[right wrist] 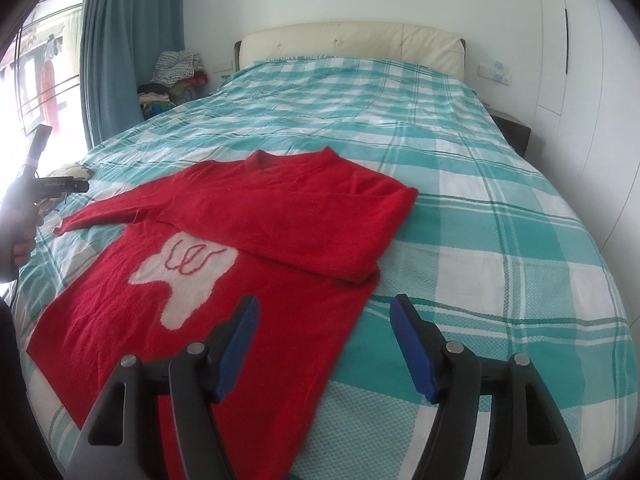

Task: Fold small clothes
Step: 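Move the open left tool to the other sleeve cuff, then grasp the other red sleeve cuff with the left tool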

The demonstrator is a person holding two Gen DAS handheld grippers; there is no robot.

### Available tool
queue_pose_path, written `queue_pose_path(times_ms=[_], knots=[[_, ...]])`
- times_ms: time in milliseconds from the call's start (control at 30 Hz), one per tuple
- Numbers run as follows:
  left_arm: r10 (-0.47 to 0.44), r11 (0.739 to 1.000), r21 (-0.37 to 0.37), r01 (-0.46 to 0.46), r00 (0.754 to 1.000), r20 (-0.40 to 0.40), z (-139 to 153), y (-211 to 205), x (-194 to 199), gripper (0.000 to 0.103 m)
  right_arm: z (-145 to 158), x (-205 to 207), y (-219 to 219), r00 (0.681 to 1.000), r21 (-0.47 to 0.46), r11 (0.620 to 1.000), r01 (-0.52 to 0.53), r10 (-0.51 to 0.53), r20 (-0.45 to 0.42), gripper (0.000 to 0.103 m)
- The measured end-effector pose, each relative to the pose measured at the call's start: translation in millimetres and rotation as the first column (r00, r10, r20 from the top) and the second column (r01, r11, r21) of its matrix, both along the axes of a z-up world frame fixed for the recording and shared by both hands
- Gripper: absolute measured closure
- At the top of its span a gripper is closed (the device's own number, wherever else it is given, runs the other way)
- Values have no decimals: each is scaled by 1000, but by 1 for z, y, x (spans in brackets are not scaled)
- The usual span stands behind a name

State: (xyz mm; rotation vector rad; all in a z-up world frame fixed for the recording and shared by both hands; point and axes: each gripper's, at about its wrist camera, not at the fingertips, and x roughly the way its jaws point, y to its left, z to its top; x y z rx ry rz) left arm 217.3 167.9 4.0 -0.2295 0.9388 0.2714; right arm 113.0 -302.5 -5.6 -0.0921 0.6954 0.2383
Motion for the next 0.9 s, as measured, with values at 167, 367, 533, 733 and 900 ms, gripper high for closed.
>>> queue_pose_path(times_ms=[167,367,533,733,900], knots=[[213,956,-195,-218,976,-49,-16,88,-8,1,1,-4,-4,1000,1,1000,8,-8,6,36],[391,913,-72,-403,910,-135,-45,162,-13,1,11,-2,-22,999,112,992,52,-52,-1,36],[419,875,-193,-445,894,-159,-65,182,-23,11,16,-4,-18,999,113,993,43,-45,15,36],[385,879,-235,-415,908,-165,-66,174,-16,57,16,-7,-12,999,89,996,30,-32,22,36],[391,873,-239,-425,903,-177,-69,172,-14,96,15,-7,-13,999,94,995,39,-41,19,36]])
